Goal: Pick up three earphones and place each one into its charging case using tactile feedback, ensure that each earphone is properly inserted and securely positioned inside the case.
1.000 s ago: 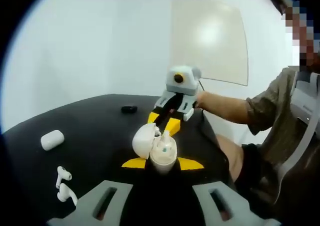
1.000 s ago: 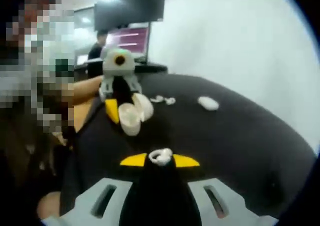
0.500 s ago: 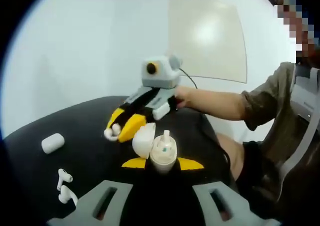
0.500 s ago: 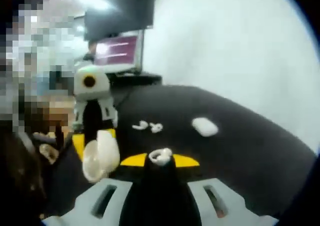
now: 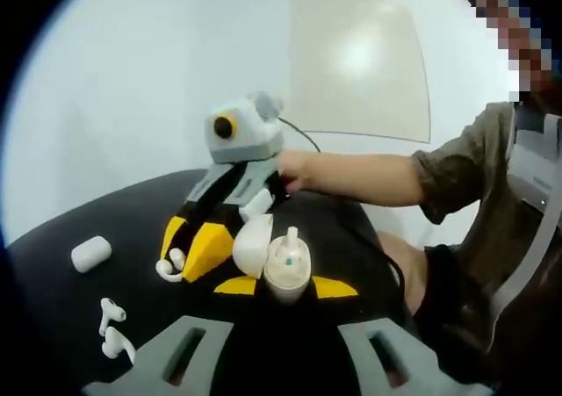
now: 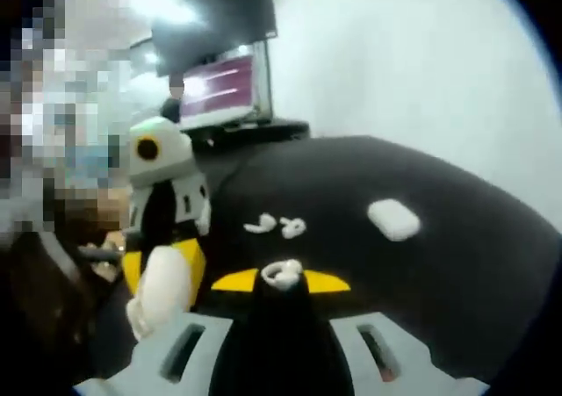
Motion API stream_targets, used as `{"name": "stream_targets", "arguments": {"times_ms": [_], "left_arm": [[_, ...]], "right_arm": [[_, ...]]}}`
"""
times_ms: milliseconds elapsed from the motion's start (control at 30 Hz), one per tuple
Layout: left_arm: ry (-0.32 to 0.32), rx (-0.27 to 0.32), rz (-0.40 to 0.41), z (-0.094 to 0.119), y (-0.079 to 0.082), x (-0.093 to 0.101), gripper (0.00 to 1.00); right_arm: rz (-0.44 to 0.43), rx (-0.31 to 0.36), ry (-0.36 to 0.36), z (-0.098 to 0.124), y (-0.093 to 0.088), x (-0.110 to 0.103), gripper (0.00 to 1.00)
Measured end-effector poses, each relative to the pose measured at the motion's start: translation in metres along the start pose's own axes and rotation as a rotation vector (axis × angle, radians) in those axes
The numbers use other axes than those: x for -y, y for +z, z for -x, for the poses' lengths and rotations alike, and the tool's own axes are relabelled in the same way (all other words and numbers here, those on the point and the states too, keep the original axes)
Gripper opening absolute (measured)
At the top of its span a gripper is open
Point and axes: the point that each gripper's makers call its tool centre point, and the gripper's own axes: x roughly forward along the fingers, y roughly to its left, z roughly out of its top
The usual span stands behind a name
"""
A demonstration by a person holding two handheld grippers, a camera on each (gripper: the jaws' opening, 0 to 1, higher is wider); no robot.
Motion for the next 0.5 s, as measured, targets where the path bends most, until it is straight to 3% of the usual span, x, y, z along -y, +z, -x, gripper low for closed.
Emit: {"name": "stream_targets", "arguments": {"times_ms": [200, 333, 433, 500], "left_arm": [[0.0, 0.0, -0.001, -0.001, 0.0, 0.0, 0.18], [0.001, 0.0, -0.002, -0.001, 0.0, 0.0, 0.18], [0.002, 0.0, -0.004, -0.001, 0.0, 0.0, 0.18], [0.003, 0.0, -0.005, 0.0, -0.001, 0.0, 0.18]], "right_arm": [[0.01, 0.008, -0.013, 0.0, -0.005, 0.001, 0.21], [0.041, 0.012, -0.021, 0.006, -0.004, 0.0, 0.28], [0.03, 0.118, -0.109, 0.031, 0.016, 0.016, 0.27], [0.0, 0.188, -0.124, 0.055, 0.025, 0.017, 0.26]]}}
